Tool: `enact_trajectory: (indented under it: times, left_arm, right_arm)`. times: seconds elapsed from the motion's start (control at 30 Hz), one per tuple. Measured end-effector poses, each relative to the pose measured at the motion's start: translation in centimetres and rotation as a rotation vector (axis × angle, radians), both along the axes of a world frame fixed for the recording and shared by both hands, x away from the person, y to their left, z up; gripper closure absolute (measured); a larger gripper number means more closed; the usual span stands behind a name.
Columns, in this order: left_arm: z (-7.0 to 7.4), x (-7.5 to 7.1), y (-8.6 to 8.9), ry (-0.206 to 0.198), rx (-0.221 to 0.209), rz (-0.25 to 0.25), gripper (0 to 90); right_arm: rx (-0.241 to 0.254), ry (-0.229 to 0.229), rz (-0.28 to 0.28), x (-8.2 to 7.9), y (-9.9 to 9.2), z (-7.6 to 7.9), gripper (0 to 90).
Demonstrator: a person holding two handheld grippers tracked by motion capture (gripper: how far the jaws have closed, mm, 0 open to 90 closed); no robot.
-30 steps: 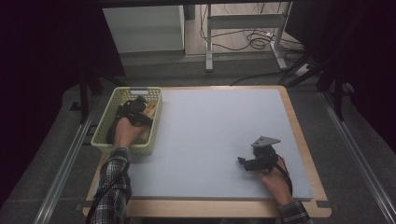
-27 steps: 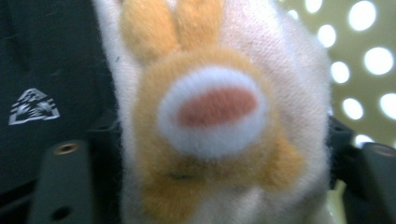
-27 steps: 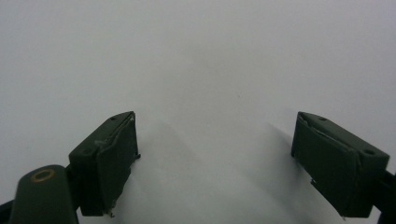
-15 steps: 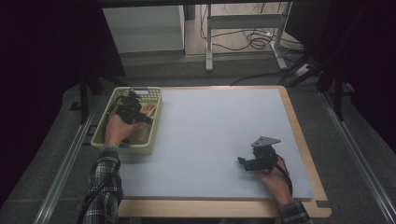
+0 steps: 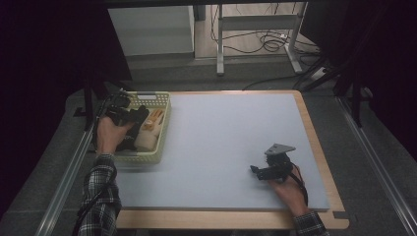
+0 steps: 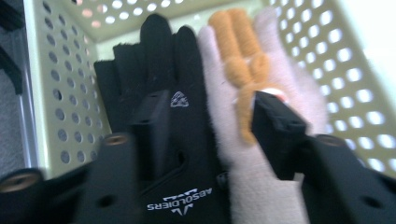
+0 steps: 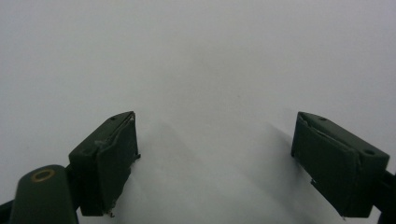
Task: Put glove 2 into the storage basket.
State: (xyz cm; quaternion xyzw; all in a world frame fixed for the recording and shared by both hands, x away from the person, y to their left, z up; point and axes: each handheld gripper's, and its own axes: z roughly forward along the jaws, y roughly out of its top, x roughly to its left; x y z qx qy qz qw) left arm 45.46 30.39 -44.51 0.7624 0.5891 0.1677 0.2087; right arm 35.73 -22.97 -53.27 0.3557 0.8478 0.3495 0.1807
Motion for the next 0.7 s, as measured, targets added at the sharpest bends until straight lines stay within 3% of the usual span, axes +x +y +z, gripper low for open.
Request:
enact_trajectory:
  times: [0.17,0.33,0.47,0.63,0.7]
  left_arm:
    - [-1.9,0.8,-0.2,0.046,0.021,-0.006,73.3]
    - [-3.8,1.8,-1.1,0.108,0.073,-0.007,77.9]
    - [-5.0,2.4,-1.7,0.137,0.077,-0.013,80.0]
    - [-5.4,2.6,-2.7,0.15,0.055,-0.046,82.7]
    - [-5.5,2.6,-3.2,0.154,0.069,-0.057,84.3]
  right_arm:
    - [0.0,0.0,0.0,0.0,0.0,0.0,14.1]
    - [0.0,0.0,0.0,0.0,0.0,0.0,14.1]
    - [-0.001,0.0,0.0,0.0,0.0,0.0,14.1]
    - [-0.001,0.0,0.0,0.0,0.0,0.0,14.1]
    - [-0.001,0.0,0.0,0.0,0.0,0.0,14.1]
